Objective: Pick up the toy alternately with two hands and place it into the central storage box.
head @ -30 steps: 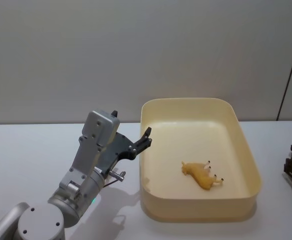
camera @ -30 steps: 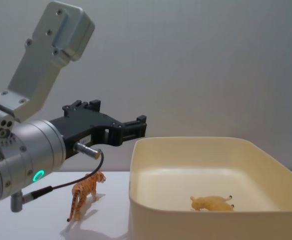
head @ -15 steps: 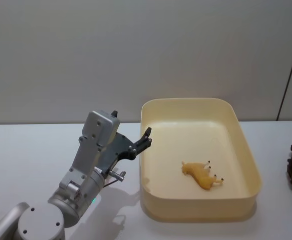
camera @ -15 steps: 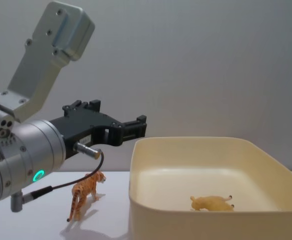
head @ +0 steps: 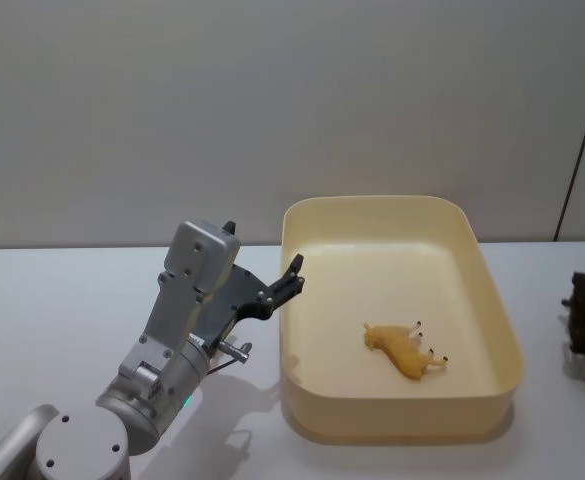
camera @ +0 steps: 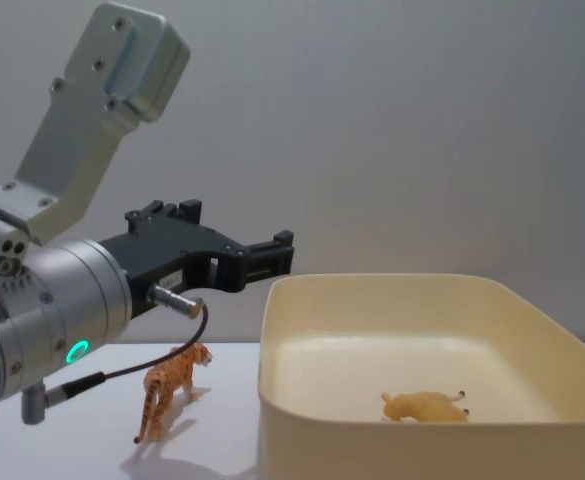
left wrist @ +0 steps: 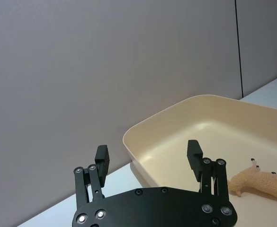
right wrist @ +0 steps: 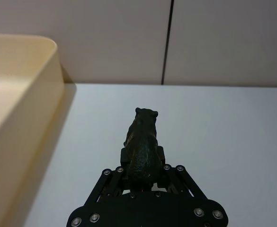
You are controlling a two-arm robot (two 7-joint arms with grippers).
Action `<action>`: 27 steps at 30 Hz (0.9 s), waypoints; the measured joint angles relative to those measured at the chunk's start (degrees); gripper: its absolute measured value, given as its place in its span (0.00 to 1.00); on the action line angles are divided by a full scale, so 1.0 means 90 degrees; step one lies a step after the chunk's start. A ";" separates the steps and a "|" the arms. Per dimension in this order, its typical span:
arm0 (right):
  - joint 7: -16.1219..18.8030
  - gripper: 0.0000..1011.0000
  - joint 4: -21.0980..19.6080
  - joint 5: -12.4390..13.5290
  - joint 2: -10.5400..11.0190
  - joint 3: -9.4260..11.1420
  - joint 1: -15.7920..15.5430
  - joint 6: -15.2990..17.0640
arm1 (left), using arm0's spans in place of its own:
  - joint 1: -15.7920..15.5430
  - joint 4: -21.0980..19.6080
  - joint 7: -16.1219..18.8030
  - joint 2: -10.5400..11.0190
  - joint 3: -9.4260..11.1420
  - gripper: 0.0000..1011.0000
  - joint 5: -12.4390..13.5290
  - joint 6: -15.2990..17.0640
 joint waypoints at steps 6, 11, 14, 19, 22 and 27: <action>0.0090 0.26 -0.0404 0.0263 -0.0041 0.0006 0.0017 0.0106 | 0.0000 0.0000 0.0000 0.0000 0.0000 0.99 0.0000 0.0000; 0.0221 0.26 -0.0823 0.0512 -0.0111 -0.0008 0.0129 0.0292 | 0.0000 0.0000 0.0000 0.0000 0.0000 0.99 0.0000 0.0000; 0.0340 0.26 -0.1022 0.0608 -0.0169 -0.0044 0.0237 0.0437 | 0.0000 0.0000 0.0000 0.0000 0.0000 0.99 0.0000 0.0000; 0.0512 0.26 -0.1204 0.0675 -0.0264 -0.0125 0.0421 0.0708 | 0.0000 0.0000 0.0000 0.0000 0.0000 0.99 0.0000 0.0000; 0.0620 0.26 -0.1260 0.0677 -0.0335 -0.0191 0.0544 0.0909 | 0.0000 0.0000 0.0000 0.0000 0.0000 0.99 0.0000 0.0000; 0.0788 0.26 -0.1244 0.0557 -0.0447 -0.0324 0.0739 0.1223 | 0.0000 0.0000 0.0000 0.0000 0.0000 0.99 0.0000 0.0000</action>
